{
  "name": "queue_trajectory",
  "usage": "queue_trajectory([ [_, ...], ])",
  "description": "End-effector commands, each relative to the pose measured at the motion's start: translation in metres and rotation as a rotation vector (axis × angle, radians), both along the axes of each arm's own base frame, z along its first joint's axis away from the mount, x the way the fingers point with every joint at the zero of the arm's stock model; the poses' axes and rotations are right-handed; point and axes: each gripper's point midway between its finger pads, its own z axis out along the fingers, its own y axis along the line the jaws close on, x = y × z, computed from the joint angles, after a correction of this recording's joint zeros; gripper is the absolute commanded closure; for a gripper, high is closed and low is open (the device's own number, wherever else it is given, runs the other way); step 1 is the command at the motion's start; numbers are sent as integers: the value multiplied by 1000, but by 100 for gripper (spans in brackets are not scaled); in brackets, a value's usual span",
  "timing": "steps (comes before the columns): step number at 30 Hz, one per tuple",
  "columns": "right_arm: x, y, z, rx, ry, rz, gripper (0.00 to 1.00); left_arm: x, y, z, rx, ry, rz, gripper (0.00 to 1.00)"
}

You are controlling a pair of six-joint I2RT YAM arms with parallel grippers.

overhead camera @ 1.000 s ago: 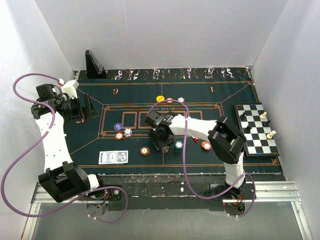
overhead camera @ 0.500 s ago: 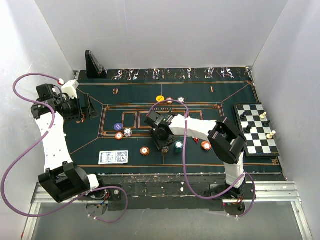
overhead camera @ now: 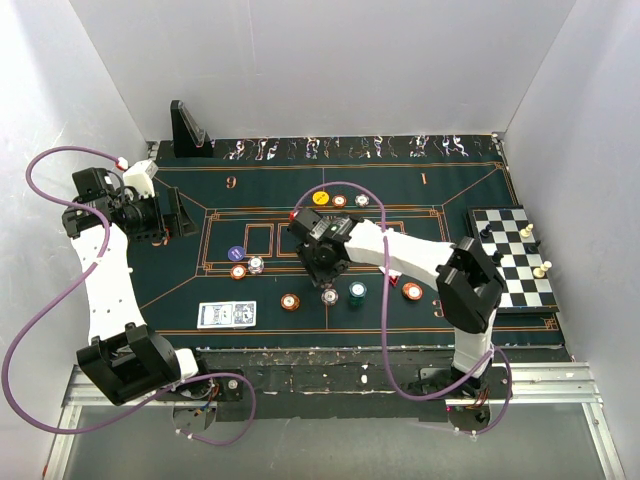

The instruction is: Distribute texas hold em gaming equipment

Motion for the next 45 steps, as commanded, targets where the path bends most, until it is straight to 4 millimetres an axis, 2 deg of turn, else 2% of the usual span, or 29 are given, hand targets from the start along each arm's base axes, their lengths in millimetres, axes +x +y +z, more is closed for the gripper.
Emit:
queue_trajectory([
  [1,19,2,62,76,-123,-15,61,-2,-3,6,0,-30,-10,2],
  [5,38,-14,78,105,-147,-74,62,-2,-1,5,3,-27,-6,2],
  [10,71,-60,88,144,-158,-233,64,-1,-1,4,3,-25,-7,2],
  [12,83,-86,86,146,-153,-309,64,-1,-2,4,-2,-28,-12,2],
  [18,88,-145,69,121,-127,-469,65,0,-4,0,-18,-20,-20,2],
  [25,82,-193,34,65,-83,-610,66,1,-4,-4,-27,-10,-23,2],
  [29,82,-210,18,51,-61,-668,66,1,-4,-4,-25,-8,-26,2],
  [35,90,-228,9,27,-73,-722,66,0,-5,-7,-37,4,-28,2],
  [45,98,-229,-9,19,-51,-755,67,0,-5,-6,-33,1,-31,2],
])
